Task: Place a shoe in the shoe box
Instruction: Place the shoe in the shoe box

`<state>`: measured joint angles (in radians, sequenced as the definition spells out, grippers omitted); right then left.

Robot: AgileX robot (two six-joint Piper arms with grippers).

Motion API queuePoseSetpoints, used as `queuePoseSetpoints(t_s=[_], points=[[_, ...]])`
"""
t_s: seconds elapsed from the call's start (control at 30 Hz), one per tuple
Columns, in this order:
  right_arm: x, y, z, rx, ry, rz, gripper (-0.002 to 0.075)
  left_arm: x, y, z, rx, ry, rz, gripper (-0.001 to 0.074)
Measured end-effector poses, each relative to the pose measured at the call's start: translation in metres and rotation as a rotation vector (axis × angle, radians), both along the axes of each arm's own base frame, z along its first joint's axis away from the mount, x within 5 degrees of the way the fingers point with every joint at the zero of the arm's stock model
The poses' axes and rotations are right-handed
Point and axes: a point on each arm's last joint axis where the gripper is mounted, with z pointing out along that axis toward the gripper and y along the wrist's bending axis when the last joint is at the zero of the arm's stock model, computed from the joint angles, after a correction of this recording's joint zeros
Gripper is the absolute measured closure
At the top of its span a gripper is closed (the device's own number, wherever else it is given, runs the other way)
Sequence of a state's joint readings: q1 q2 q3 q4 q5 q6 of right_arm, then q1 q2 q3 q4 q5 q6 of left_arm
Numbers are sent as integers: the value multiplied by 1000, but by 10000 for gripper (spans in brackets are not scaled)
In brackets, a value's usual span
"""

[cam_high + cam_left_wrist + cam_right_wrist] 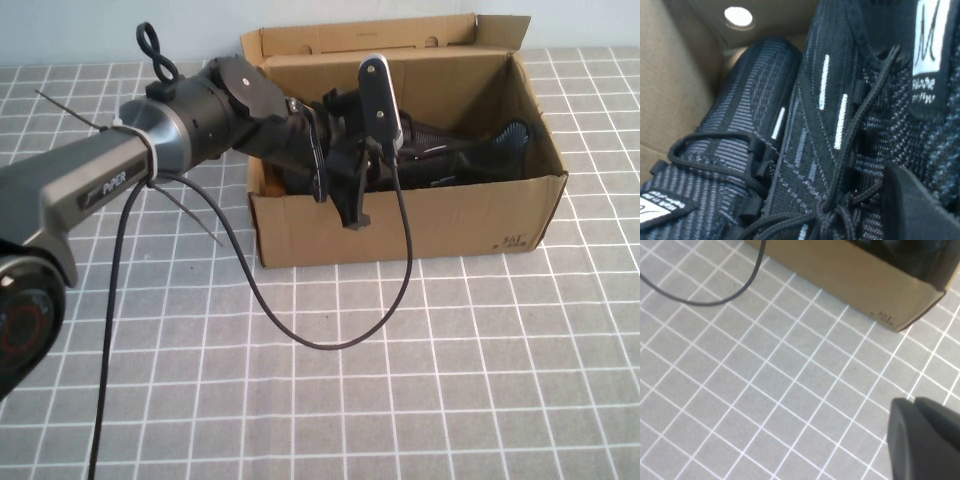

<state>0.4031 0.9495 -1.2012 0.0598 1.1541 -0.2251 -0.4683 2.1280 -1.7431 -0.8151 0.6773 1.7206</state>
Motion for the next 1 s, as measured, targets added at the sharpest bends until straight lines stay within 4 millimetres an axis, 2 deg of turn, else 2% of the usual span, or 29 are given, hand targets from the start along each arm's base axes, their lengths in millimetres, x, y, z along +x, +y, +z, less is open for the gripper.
queuePoseSetpoints(t_s=[0.2, 0.27, 0.37, 0.47, 0.57, 0.77, 0.9, 1.0], points=[[0, 0, -3, -4, 10, 0, 742, 1, 0, 0, -1, -8, 6, 704], [0, 0, -3, -4, 9, 0, 742, 1, 0, 0, -3, -3, 10, 677], [0, 0, -3, -3, 8, 0, 742, 1, 0, 1, -12, 6, 19, 584], [0, 0, -3, -3, 7, 0, 742, -1, 1, 9, -25, -2, 26, 444], [0, 0, -3, -3, 7, 0, 742, -5, 3, 30, -56, -20, 43, 355], [0, 0, -3, -3, 7, 0, 742, -22, 13, 83, -118, -65, 90, 317], [-1, 0, -2, -1, 2, 0, 742, -41, 22, 123, -205, -33, 159, 328], [0, 0, -2, 3, -5, -1, 742, -59, 31, 154, -303, 39, 232, 412]])
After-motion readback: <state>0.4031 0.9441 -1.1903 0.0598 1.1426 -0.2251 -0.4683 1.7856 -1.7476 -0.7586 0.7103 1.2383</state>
